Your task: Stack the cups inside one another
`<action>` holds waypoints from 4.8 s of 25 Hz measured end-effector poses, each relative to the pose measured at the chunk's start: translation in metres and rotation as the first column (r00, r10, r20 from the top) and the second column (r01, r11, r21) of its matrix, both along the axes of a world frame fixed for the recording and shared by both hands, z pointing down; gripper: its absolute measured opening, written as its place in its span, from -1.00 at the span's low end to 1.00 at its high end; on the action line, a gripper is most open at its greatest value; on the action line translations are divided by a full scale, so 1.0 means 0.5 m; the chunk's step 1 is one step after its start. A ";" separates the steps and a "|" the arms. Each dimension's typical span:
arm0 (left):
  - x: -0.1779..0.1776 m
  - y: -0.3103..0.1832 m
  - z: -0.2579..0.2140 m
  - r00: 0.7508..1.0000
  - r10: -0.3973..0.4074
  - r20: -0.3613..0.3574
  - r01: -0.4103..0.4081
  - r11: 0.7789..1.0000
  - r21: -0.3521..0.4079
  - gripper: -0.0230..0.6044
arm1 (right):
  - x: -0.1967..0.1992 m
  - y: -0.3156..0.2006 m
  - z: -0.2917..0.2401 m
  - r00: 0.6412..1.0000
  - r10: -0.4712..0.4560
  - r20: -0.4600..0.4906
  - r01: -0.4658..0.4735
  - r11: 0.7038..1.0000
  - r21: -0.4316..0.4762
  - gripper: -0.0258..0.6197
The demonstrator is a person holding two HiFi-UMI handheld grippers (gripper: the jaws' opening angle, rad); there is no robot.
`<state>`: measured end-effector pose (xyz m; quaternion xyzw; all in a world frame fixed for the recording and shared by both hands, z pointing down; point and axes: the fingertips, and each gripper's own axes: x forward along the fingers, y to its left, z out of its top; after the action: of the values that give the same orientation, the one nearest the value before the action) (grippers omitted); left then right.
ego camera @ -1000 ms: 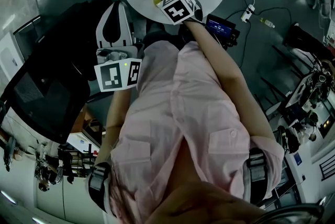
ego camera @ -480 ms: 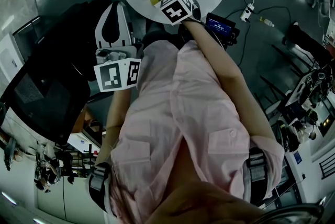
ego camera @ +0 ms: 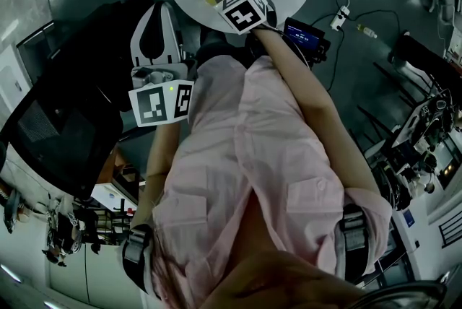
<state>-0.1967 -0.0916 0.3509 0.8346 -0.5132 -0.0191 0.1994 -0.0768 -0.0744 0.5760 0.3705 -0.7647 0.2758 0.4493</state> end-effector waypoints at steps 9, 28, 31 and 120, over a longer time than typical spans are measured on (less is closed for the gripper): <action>0.006 0.004 0.001 1.000 0.006 0.002 -0.006 1.000 0.007 -0.88 | 0.018 -0.014 -0.019 0.999 0.046 0.008 -0.046 0.998 0.043 -0.42; 0.079 0.036 -0.003 0.995 0.097 0.017 -0.098 0.995 0.030 -0.88 | 0.061 -0.035 -0.138 0.970 0.177 0.164 -0.212 0.951 0.227 -0.82; 0.105 0.045 -0.009 0.991 0.133 0.018 -0.134 0.990 0.044 -0.88 | 0.070 -0.033 -0.177 0.962 0.183 0.202 -0.235 0.934 0.271 -0.82; 0.401 0.222 -0.068 0.987 0.102 0.124 -0.116 0.988 0.106 -0.88 | 0.292 0.247 -0.454 0.921 -0.165 0.353 -0.072 0.819 0.570 -0.83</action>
<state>0.0036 0.0196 0.3170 0.8710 -0.4757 0.0123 0.1222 0.0690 0.0491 0.3493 0.4069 -0.8941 0.0897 0.1641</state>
